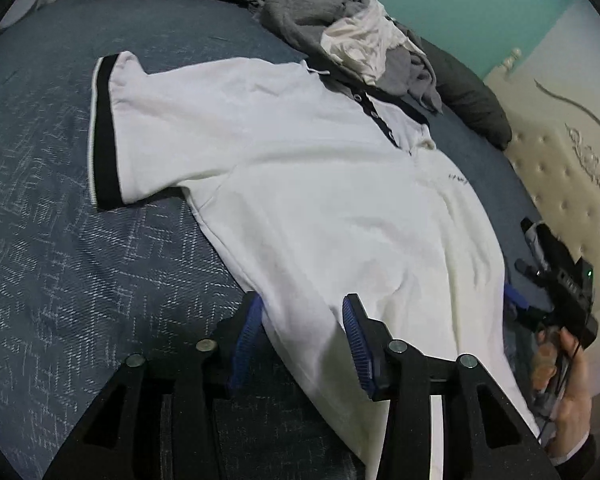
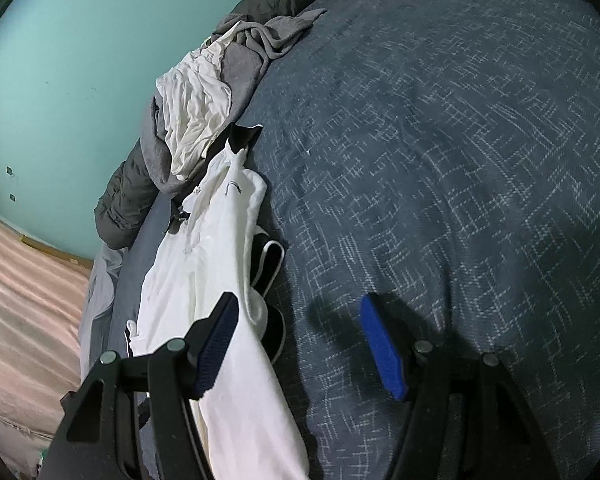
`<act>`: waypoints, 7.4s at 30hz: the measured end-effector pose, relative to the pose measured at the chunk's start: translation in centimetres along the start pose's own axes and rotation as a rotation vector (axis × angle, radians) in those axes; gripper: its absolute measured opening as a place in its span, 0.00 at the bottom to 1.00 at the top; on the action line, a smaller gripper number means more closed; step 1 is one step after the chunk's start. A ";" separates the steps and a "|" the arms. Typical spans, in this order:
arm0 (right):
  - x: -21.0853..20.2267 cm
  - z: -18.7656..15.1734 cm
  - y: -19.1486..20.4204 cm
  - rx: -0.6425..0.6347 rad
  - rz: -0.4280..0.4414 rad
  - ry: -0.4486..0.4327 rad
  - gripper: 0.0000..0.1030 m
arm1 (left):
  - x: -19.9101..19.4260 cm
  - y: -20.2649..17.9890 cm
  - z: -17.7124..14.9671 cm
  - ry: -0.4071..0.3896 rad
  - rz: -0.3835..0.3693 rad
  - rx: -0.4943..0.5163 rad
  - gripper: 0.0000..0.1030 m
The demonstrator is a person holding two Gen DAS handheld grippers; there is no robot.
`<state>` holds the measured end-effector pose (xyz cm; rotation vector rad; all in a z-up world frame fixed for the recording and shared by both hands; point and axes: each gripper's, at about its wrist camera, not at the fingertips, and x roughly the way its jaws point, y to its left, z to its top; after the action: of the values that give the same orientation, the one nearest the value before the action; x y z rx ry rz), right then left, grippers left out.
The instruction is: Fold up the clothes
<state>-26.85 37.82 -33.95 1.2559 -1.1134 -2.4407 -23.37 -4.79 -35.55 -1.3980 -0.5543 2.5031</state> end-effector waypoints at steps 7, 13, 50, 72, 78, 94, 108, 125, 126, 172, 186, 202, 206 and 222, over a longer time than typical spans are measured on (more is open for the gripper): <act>0.1 -0.1 -0.1 0.003 -0.002 0.003 0.63 | -0.8 0.7 0.1 -0.024 -0.025 -0.006 0.03; -0.1 0.0 0.0 -0.006 -0.007 -0.004 0.63 | -4.0 3.8 1.4 -0.123 0.022 -0.067 0.03; 3.2 6.0 3.4 -0.188 -0.171 0.035 0.00 | -5.0 7.4 1.3 -0.122 0.033 -0.134 0.03; 7.3 4.4 4.4 -0.209 -0.122 0.170 0.02 | -4.9 7.5 1.3 -0.116 0.021 -0.144 0.03; 4.8 5.9 4.1 -0.203 -0.130 0.091 0.02 | -4.9 7.6 1.3 -0.116 0.019 -0.147 0.03; -2.8 13.8 3.8 -0.260 -0.319 -0.141 0.02 | -4.9 7.4 1.2 -0.110 0.021 -0.142 0.03; -2.2 17.8 -1.7 -0.115 -0.495 -0.147 0.08 | -4.4 7.4 1.4 -0.099 0.021 -0.145 0.03; -0.8 7.7 -4.1 -0.034 -0.135 -0.018 0.48 | -4.4 7.4 1.3 -0.097 0.011 -0.152 0.03; -0.4 7.5 -3.9 -0.042 -0.140 -0.009 0.48 | -4.4 7.4 1.3 -0.097 0.010 -0.153 0.03; -1.5 14.4 -5.9 -0.073 -0.334 -0.076 0.43 | -7.3 9.7 3.4 -0.224 0.082 -0.217 0.23; 1.5 15.9 -6.4 -0.153 -0.322 -0.040 0.42 | -5.3 11.4 10.8 -0.248 0.129 -0.200 0.38; 1.5 15.9 -5.7 -0.201 -0.314 -0.029 0.01 | -2.2 13.8 16.1 -0.184 0.184 -0.208 0.04; -1.0 16.5 -6.1 -0.162 -0.314 -0.107 0.01 | -5.3 14.2 15.6 -0.238 0.222 -0.216 0.03; -0.9 17.5 -9.3 -0.048 -0.458 -0.101 0.01 | -5.3 19.2 12.8 -0.174 0.289 -0.370 0.03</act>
<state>-38.01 54.16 -33.46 1.5284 -0.8550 -2.8650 -31.74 -26.86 -33.59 -1.4790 -0.9528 2.8844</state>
